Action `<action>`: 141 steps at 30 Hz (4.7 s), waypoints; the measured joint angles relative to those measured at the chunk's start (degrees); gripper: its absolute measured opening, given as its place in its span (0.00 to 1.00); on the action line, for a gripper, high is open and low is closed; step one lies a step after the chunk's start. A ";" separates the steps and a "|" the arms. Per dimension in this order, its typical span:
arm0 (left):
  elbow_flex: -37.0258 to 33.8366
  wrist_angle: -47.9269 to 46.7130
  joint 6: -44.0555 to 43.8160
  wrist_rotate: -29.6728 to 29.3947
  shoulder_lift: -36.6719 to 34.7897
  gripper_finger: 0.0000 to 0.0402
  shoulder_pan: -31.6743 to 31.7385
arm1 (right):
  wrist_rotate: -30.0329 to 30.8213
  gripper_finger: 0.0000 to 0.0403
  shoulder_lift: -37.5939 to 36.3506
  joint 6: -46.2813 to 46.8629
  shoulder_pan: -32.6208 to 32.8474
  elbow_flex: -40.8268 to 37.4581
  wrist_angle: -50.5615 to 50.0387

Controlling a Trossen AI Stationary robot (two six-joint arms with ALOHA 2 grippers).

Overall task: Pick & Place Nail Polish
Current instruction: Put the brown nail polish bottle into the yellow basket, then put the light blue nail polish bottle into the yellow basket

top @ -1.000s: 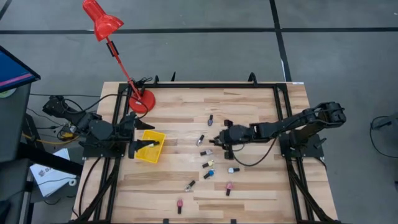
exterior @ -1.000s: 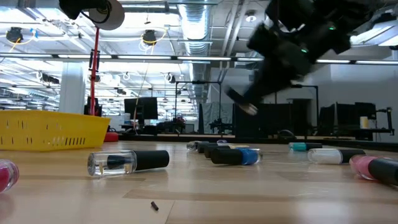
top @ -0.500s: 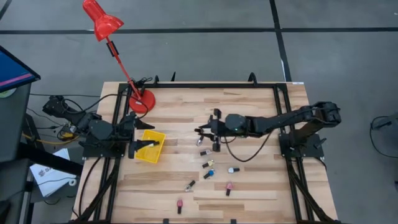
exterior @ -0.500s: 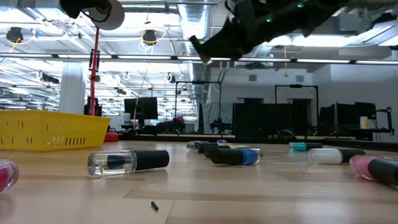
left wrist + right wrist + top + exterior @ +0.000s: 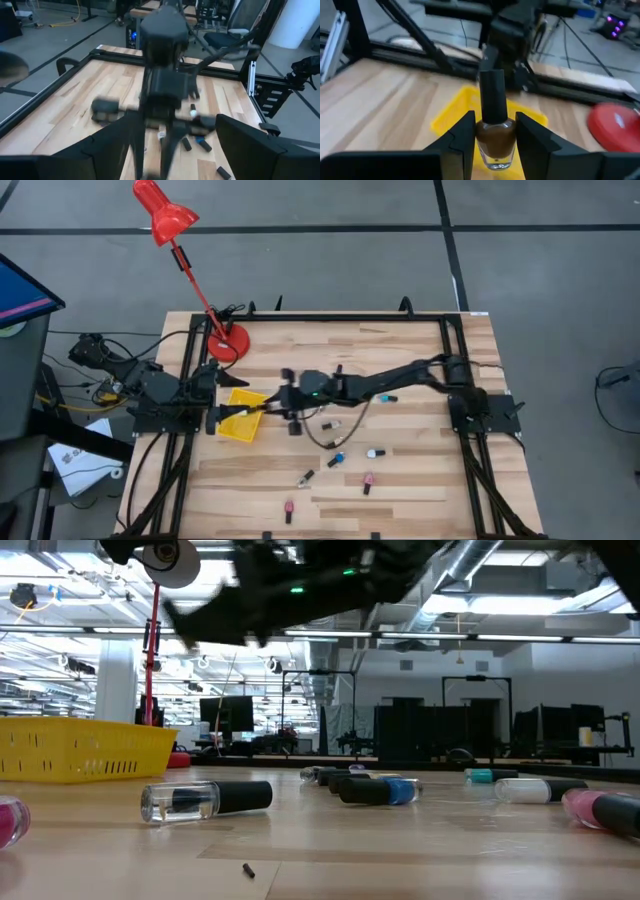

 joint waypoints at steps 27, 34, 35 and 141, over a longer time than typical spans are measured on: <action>0.00 0.99 11.49 -5.96 -4.62 0.66 0.01 | -0.85 0.44 22.59 0.67 -2.14 30.23 -12.38; -3.00 -1.01 12.53 -4.80 -11.32 0.47 0.00 | -0.89 0.56 22.35 0.24 -2.73 30.23 -15.72; -4.26 -1.03 12.47 -4.78 -12.62 0.44 -0.01 | -0.86 0.56 21.74 0.07 -2.80 30.14 -18.24; -40.15 82.14 30.43 30.75 -33.90 0.02 35.33 | 17.46 0.59 -50.57 10.87 -16.25 -46.34 -45.94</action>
